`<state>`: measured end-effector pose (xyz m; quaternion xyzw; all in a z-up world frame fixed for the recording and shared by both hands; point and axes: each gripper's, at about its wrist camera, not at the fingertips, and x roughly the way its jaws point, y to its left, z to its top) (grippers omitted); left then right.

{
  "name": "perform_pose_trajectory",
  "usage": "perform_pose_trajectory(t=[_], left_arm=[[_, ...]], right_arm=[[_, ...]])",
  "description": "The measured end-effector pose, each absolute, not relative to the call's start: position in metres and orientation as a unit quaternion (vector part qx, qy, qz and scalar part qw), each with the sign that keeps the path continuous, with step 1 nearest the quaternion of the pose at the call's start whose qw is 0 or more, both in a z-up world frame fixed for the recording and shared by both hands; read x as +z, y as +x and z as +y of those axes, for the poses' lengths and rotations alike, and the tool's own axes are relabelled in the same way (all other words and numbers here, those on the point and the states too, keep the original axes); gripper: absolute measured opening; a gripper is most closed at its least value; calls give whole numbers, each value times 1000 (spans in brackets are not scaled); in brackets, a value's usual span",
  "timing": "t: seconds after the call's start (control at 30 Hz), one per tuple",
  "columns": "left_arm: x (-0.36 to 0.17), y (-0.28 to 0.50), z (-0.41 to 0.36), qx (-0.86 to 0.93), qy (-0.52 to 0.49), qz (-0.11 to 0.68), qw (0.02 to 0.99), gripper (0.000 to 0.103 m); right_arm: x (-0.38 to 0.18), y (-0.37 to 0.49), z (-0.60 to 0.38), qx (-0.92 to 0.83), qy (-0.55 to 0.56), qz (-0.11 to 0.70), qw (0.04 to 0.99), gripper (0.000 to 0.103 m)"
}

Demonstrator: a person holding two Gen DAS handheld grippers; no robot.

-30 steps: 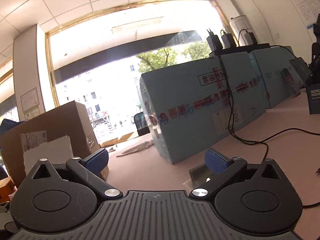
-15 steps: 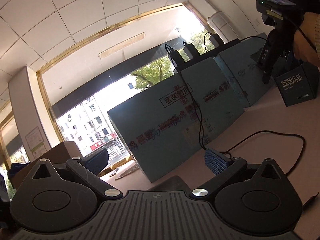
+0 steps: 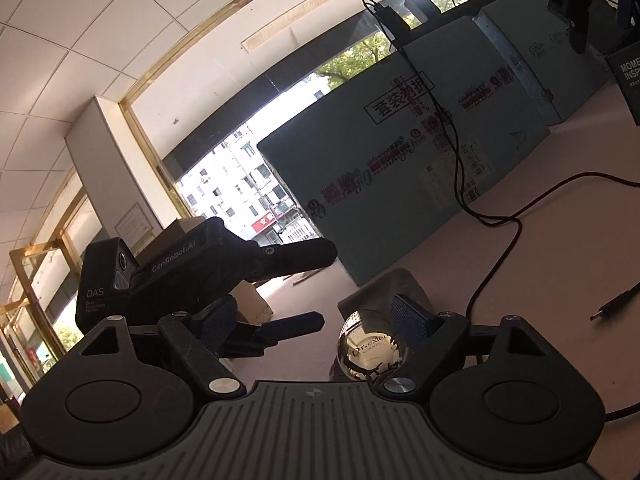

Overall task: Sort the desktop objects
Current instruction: 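Grasp the gold egg with the left gripper and lift it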

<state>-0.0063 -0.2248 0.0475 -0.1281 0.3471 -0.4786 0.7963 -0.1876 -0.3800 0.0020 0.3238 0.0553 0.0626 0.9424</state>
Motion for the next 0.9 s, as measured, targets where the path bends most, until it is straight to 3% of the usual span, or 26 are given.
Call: perform_pose_trajectory(t=[0.03, 0.1, 0.17, 0.47, 0.63, 0.77, 0.87, 0.9], left_arm=[[47, -6, -228, -481, -123, 349, 795, 98], [43, -5, -231, -477, -117, 357, 795, 95], [37, -2, -231, -470, -107, 364, 797, 91], [26, -1, -240, -465, -69, 373, 800, 86], [22, -1, -239, -459, -54, 368, 807, 72], [20, 0, -239, -459, -50, 367, 808, 69], [19, -1, -240, -459, -45, 364, 809, 67], [19, -1, -240, -459, -43, 363, 810, 66]], right_arm=[[2, -184, -379, 62, 323, 65, 942, 76], [0, -177, -377, 57, 325, 90, 940, 60], [-1, -172, -374, 51, 321, 108, 940, 57], [-3, -160, -360, -4, 287, 161, 944, 62], [-4, -151, -352, -11, 258, 189, 947, 62], [-3, -141, -341, -27, 216, 211, 953, 62], [-1, -135, -331, -43, 179, 224, 957, 61], [0, -134, -329, -49, 169, 227, 958, 56]])
